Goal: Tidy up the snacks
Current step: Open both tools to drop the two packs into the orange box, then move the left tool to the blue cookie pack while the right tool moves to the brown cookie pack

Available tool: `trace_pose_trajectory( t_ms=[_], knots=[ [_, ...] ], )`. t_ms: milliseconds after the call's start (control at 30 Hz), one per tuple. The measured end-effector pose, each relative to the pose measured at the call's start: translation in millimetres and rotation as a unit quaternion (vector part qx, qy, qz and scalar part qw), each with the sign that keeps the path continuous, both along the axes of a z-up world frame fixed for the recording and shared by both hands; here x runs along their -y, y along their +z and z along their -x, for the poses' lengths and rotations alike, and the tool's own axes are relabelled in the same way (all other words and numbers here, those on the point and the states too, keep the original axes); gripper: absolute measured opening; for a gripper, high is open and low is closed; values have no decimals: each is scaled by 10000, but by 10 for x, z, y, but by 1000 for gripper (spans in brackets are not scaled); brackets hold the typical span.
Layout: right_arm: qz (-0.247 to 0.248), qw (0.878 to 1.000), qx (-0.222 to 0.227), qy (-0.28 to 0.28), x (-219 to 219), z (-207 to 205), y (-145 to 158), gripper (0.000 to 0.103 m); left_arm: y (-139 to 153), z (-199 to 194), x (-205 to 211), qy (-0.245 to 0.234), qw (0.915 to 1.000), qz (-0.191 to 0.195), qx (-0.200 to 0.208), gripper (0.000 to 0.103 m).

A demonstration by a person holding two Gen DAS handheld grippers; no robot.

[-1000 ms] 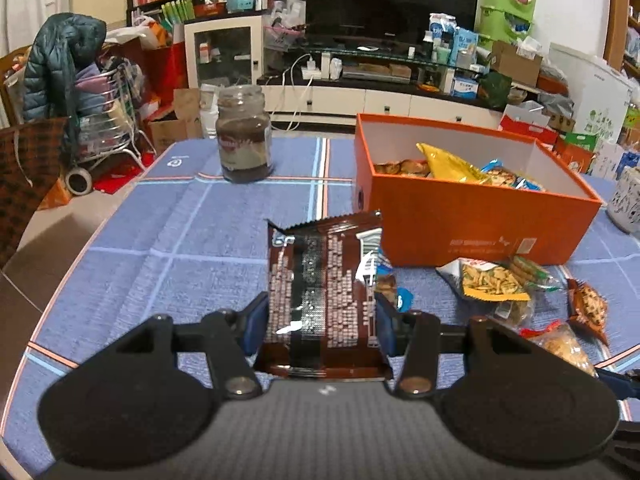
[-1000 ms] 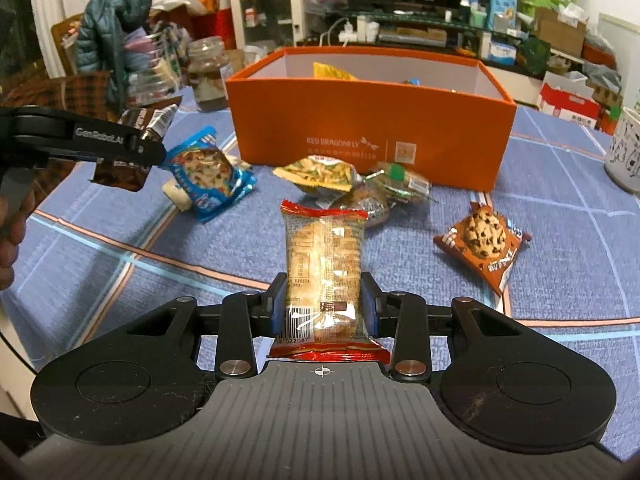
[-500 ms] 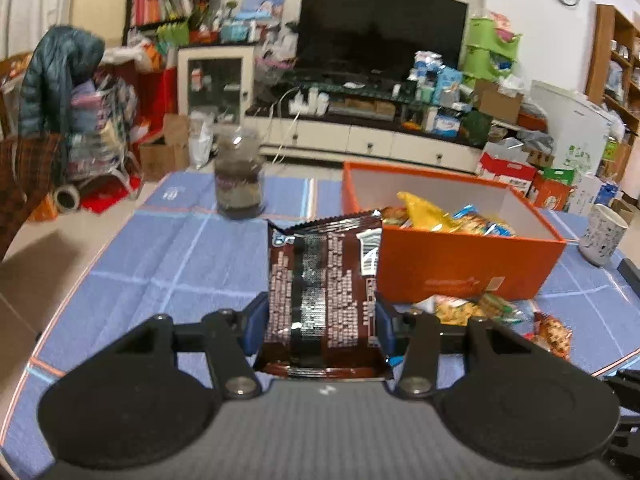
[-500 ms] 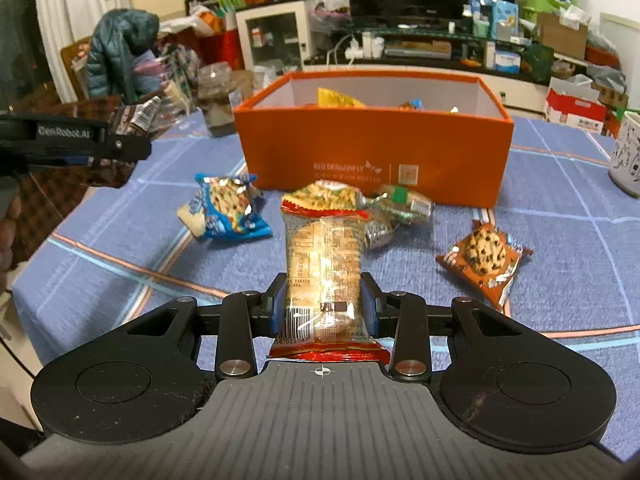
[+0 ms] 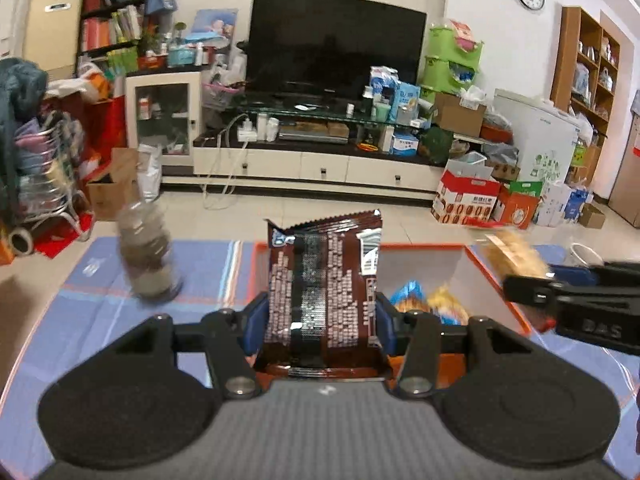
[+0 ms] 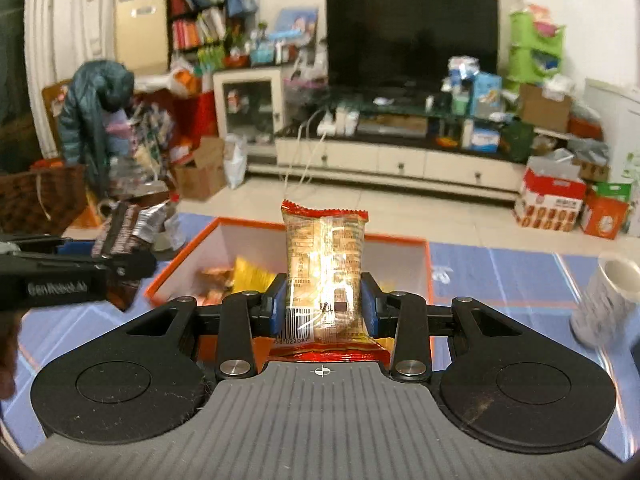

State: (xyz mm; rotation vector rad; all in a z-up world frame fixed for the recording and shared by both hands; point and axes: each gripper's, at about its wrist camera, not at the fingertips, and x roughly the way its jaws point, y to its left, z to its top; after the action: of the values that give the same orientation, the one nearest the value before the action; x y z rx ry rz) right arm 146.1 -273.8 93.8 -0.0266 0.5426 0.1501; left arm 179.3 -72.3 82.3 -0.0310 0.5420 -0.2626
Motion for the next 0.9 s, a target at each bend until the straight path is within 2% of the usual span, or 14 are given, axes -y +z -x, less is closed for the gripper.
trace_pose_trajectory(
  t_ms=[33,67,133,167,200,233,267,333,400,500,567,633,733,900],
  knots=[
    [38,9999,-110,32,2,-205,26,27,-20,-156,49,-38,10000,-38,-46,77],
    [65,9998,-200,18,8,-332,41,39,-32,-240,56,9,10000,-61,-72,82],
    [61,9997,-205,-122,59,-367,115,43,-5,-216,-20,177,9998,-34,-54,83],
    [-15,9999,-52,-85,107,-245,152,54,25,-118,-94,116,9999,73,72,89],
    [-107,9999,117,-49,159,-91,169,64,32,7,-195,93,9996,159,214,101],
    [-186,9993,297,-100,229,101,150,83,6,174,-310,172,9991,172,350,102],
    [-220,9985,438,-245,286,306,92,89,-46,303,-416,226,9989,148,374,102],
    [-249,9972,483,-510,405,680,-117,89,-213,529,-614,474,9985,90,245,102],
    [-358,9971,147,-662,505,935,-385,87,-406,696,-789,767,9970,69,74,102],
    [-371,9960,-291,-763,580,1131,-728,86,-685,824,-906,916,9954,21,-265,102],
    [-304,9950,-368,-874,595,1159,-865,86,-848,876,-882,1203,9919,74,-397,102],
    [-265,9921,-275,-1193,620,1181,-965,86,-987,942,-771,1678,9847,97,-466,102],
    [-497,9864,-392,-1518,664,1122,-1135,83,-1097,1017,-592,2182,9749,-47,-448,102],
    [-964,9758,-681,-1838,612,925,-1341,81,-1023,1029,-351,1994,9789,-412,-147,102]
  ],
)
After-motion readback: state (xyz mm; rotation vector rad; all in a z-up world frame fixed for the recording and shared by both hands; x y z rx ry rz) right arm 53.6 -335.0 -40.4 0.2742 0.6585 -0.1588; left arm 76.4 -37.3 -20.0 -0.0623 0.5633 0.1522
